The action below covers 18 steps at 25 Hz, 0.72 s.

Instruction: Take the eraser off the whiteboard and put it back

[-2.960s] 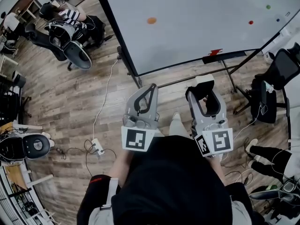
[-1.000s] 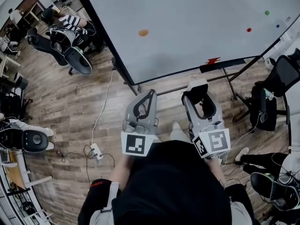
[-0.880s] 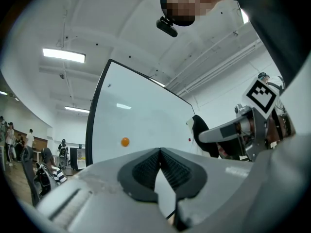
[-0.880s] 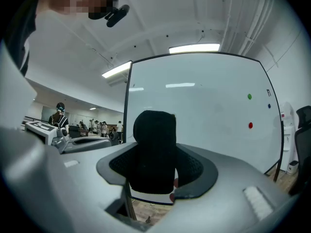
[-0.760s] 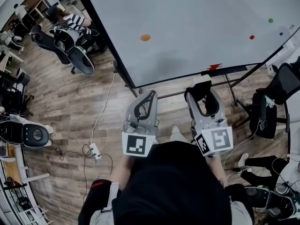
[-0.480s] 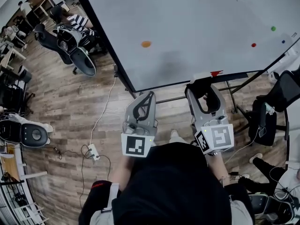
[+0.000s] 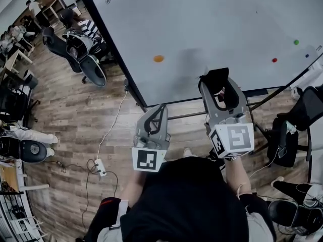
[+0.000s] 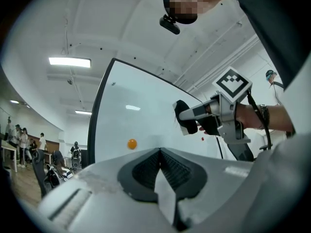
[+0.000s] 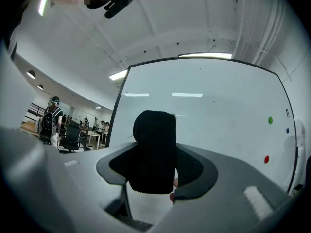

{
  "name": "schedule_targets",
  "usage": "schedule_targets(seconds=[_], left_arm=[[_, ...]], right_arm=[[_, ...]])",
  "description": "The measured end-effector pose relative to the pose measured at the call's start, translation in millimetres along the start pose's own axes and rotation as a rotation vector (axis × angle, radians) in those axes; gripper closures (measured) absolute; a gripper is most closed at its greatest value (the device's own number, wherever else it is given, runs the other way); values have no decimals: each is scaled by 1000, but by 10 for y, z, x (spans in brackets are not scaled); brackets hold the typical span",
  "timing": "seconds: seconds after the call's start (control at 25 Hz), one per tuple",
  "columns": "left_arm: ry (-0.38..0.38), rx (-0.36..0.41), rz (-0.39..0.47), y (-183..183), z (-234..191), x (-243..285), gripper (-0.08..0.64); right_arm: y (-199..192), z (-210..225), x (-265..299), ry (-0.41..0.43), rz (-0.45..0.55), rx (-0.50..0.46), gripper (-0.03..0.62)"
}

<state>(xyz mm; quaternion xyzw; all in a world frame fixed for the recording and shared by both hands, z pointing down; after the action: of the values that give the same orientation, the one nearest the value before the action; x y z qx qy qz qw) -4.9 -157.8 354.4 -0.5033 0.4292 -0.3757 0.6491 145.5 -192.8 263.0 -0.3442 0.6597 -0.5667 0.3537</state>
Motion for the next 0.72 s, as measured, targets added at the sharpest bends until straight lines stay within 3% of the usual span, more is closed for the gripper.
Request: schedule_targets(seconds=[0.72], left_arm=[[74, 1, 17, 45, -192, 194, 557]], right_arm=[[462, 396, 602, -12, 37, -31, 359]])
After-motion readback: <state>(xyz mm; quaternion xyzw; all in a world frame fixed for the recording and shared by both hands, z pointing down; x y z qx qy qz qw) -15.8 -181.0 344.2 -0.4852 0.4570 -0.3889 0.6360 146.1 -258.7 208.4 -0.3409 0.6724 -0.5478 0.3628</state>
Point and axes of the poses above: the fingertips, and each gripper's own axes: x forward along the fingers, z to its right, y out of its top, the point moved 2 cm from there along -x, backward along the fingers, and after that the axes turned 11 degrees about y, right-handed, at the moved point
